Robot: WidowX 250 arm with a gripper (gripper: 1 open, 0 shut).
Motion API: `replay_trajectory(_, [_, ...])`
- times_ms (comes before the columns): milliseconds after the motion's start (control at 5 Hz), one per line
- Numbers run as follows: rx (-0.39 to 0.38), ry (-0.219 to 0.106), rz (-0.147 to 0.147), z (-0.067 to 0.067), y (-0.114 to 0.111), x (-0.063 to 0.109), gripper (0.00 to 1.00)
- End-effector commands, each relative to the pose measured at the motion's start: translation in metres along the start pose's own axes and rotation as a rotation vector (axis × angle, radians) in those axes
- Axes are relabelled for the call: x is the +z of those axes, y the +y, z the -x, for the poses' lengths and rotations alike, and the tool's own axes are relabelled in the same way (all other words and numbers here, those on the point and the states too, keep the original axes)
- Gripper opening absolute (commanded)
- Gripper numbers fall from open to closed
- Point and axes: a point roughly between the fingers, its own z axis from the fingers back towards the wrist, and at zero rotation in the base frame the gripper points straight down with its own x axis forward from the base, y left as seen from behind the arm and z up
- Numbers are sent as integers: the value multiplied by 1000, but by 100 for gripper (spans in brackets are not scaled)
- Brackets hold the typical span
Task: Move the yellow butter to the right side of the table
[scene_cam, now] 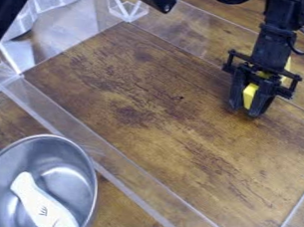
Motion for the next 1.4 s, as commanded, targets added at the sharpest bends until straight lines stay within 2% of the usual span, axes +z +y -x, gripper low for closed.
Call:
replay_trajectory(0, [42, -52, -1, -11, 14, -1, 100])
replay_trajectory(200, [52, -46, 0, -9, 17, -2, 100])
replay_trajectory(600, [66, -55, 5, 0, 22, 6, 100])
replay_trajectory(1000, [72, -87, 17, 13, 26, 27, 100])
replay_trajectory(1200, [76, -81, 18, 12, 27, 23, 100])
